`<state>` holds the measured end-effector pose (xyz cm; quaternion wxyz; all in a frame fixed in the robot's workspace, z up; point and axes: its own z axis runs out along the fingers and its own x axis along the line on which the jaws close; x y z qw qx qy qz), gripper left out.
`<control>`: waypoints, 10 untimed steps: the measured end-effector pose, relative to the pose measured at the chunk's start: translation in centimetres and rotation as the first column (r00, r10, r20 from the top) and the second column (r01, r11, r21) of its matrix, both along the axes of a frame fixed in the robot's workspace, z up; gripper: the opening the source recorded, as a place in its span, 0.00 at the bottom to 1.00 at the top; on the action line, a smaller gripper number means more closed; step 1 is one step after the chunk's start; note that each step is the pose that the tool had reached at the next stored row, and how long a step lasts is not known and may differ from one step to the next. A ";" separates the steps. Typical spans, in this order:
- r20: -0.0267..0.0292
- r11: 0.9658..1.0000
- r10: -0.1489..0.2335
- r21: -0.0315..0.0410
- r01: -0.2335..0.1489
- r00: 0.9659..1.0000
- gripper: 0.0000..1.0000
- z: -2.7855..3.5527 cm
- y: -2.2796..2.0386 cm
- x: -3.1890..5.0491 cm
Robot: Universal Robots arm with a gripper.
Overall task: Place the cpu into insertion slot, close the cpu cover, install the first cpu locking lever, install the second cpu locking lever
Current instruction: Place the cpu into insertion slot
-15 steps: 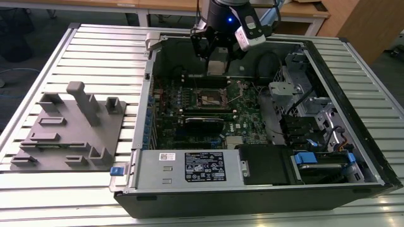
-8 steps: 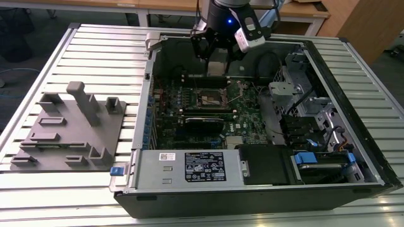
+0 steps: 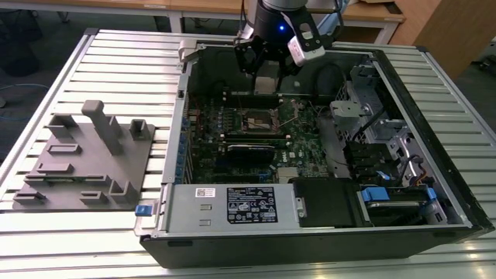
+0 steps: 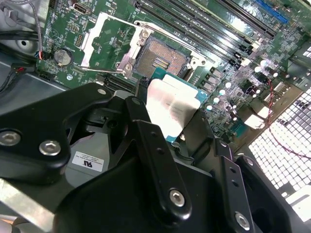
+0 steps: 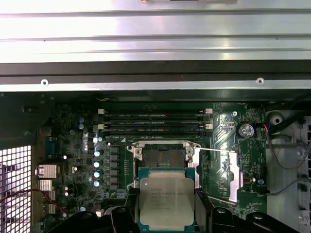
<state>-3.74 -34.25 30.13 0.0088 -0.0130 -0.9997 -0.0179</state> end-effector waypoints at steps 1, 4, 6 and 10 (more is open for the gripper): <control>0.000 1.000 0.000 0.000 0.000 1.000 0.54 0.00 0.00 0.00; 0.000 1.000 0.000 0.001 0.000 1.000 0.54 -0.13 0.00 0.00; 0.000 1.000 0.000 0.000 0.000 1.000 0.54 -0.30 0.00 0.00; 0.000 1.000 0.000 0.000 0.000 1.000 0.54 -0.88 0.00 0.00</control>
